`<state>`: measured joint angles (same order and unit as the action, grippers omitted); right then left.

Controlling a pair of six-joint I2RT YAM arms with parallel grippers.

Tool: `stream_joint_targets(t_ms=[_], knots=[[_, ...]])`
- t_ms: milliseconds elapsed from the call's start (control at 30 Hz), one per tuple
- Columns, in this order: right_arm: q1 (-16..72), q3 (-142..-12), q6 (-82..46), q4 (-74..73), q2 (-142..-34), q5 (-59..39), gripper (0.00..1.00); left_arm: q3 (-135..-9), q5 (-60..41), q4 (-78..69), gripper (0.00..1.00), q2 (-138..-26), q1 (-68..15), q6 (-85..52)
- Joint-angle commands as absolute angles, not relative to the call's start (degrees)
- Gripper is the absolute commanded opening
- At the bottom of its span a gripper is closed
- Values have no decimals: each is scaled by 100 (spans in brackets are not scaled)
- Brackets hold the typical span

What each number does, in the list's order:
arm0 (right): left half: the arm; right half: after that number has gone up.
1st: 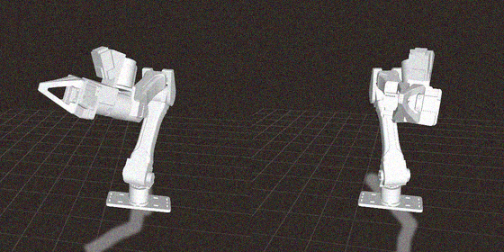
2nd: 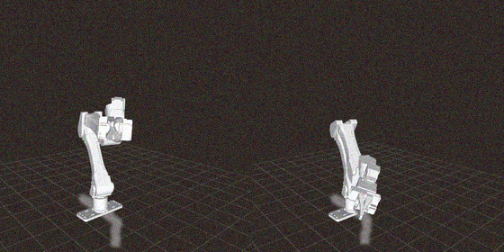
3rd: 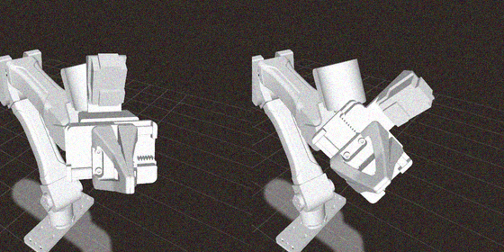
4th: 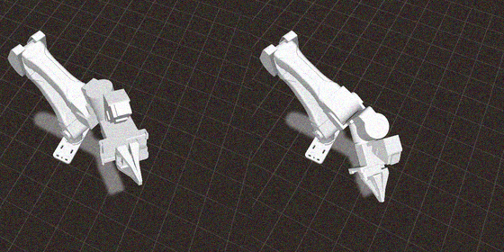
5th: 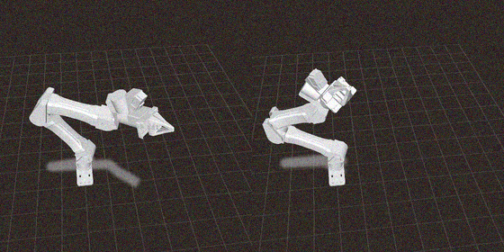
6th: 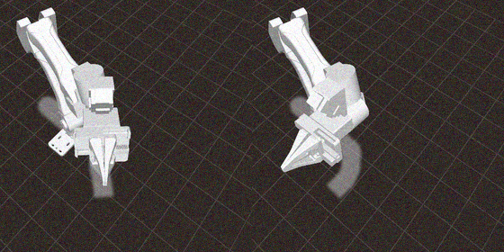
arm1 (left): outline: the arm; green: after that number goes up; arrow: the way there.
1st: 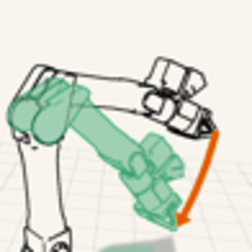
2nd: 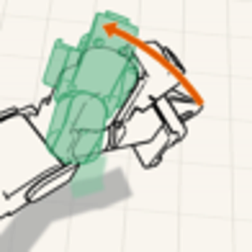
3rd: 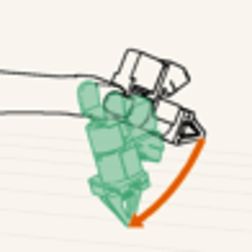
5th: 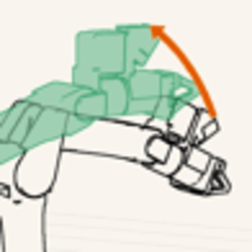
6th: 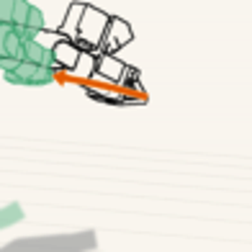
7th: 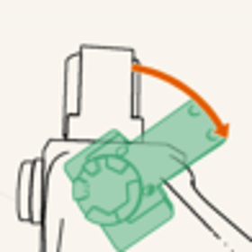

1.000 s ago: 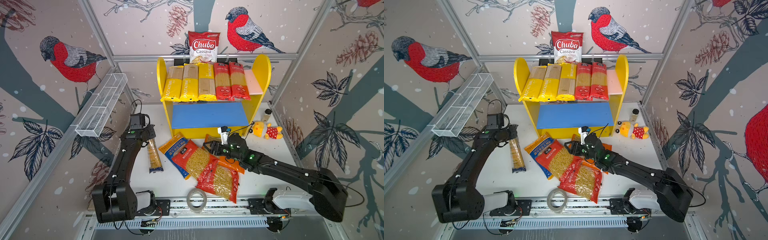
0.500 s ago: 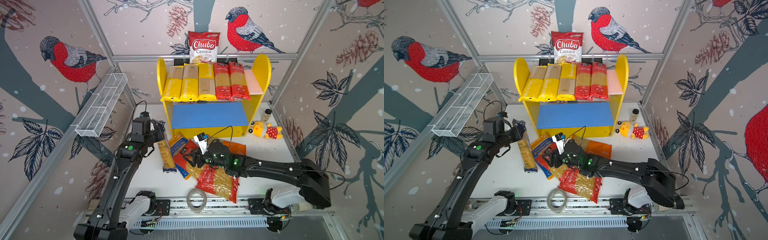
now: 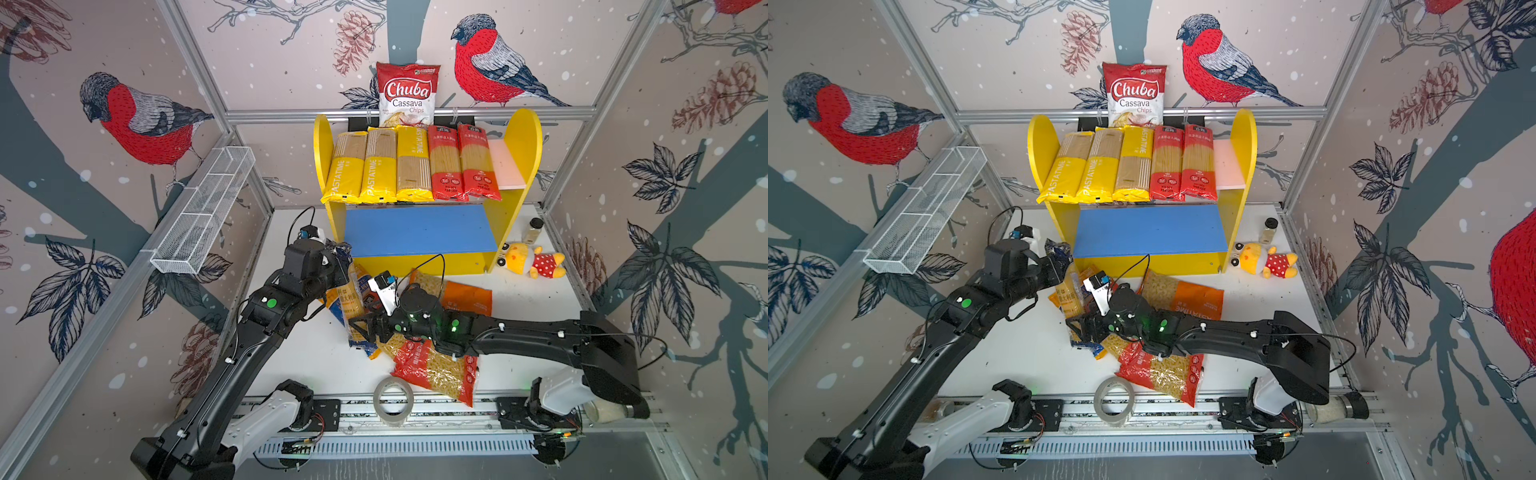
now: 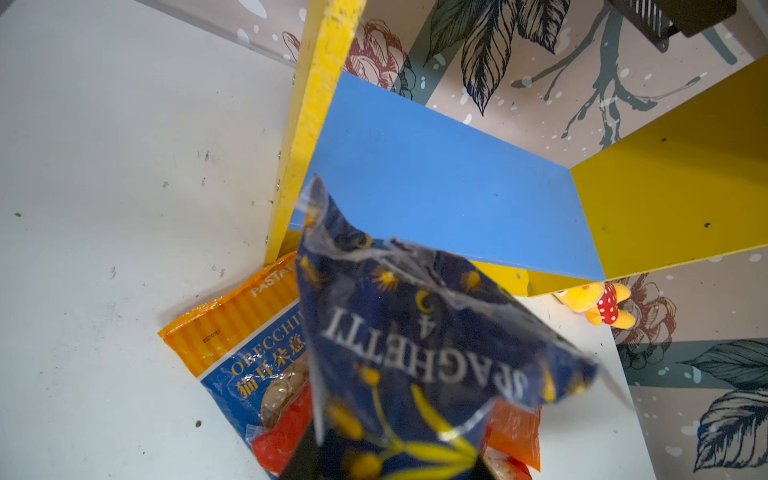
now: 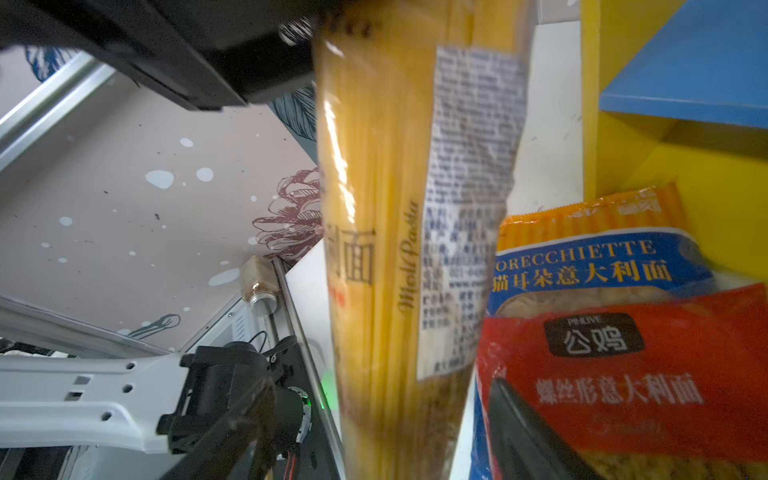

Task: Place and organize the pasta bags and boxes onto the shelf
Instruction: 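Raise the package upright with both grippers in front of the shelf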

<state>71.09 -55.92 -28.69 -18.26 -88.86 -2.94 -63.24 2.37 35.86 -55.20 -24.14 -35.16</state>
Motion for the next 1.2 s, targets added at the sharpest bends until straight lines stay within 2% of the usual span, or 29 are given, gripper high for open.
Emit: stream_joint_targets(t_ms=[0, 167, 367, 633, 1167], knots=[[7093, -5730, -2838, -1754, -8996, -51, 79, -6459, 183, 2966, 16, -5554, -2513, -3704], [6894, -5824, -2959, -1763, -9132, -123, 70, -6522, 180, 2910, 16, -5623, -2750, -3809], [6804, -5746, -2945, -1886, -9055, -257, 43, -6625, 130, 2751, 16, -5762, -3011, -3900], [6602, -5331, -3028, -2201, -8732, -247, 21, -6808, -55, 2681, 26, -5948, -3019, -3776], [6523, -4975, -2901, -2593, -8399, -615, 9, -6996, -261, 2547, 63, -5841, -3022, -3390]])
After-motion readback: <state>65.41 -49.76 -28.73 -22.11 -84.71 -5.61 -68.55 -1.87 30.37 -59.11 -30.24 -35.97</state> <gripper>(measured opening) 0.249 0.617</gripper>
